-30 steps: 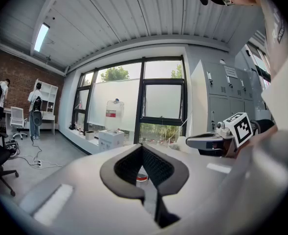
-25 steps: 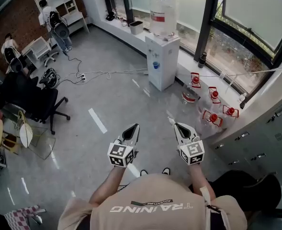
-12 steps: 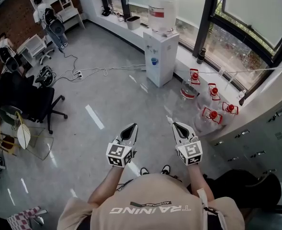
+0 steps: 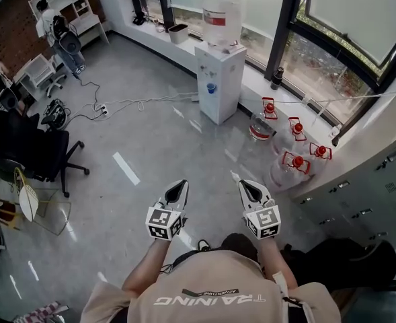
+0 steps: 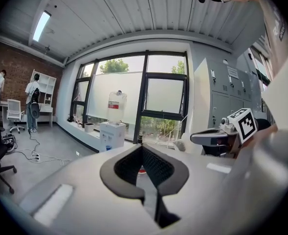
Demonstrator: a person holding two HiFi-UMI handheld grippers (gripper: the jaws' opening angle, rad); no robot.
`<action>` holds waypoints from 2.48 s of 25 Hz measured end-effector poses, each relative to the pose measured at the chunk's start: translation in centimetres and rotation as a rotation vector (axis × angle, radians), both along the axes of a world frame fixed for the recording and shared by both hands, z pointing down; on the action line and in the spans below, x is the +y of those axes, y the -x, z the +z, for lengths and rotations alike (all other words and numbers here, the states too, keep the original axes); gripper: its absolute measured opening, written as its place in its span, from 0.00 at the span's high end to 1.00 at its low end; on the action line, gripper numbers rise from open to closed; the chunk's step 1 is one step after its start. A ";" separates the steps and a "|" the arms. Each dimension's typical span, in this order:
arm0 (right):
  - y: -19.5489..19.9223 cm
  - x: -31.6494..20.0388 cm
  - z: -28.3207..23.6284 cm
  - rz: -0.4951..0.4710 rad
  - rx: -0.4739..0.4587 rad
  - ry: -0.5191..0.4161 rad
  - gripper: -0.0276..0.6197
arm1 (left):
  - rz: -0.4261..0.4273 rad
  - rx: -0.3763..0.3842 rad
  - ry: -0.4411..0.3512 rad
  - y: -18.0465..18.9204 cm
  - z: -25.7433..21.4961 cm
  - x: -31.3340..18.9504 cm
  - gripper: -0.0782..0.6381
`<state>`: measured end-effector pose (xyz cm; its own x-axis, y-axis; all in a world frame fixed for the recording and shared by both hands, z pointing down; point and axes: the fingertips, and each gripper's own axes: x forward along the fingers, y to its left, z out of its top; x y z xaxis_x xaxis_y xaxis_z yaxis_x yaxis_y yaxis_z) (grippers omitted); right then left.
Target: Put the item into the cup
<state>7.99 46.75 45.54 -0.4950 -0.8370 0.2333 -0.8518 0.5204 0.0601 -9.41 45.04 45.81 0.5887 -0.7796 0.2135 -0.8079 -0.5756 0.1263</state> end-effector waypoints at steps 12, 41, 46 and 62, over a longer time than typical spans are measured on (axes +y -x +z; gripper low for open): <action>-2.8 -6.0 0.7 -0.029 -0.018 0.012 0.94 | -0.004 -0.011 0.022 -3.5 0.4 -5.4 0.88; -8.7 -23.3 2.1 -0.140 -0.022 0.039 0.94 | -0.103 -0.027 0.043 -9.5 0.9 -20.6 0.88; -7.3 -26.2 1.5 -0.113 -0.009 0.035 0.94 | -0.094 -0.008 0.031 -7.6 0.7 -24.4 0.88; -1.1 -35.1 -0.1 -0.002 0.015 -0.021 0.94 | 0.001 -0.005 0.015 -0.7 0.5 -34.4 0.88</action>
<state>9.10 11.63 45.40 -0.4929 -0.8409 0.2233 -0.8499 0.5203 0.0833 -8.66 10.66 46.30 0.5885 -0.7757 0.2279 -0.8080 -0.5745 0.1307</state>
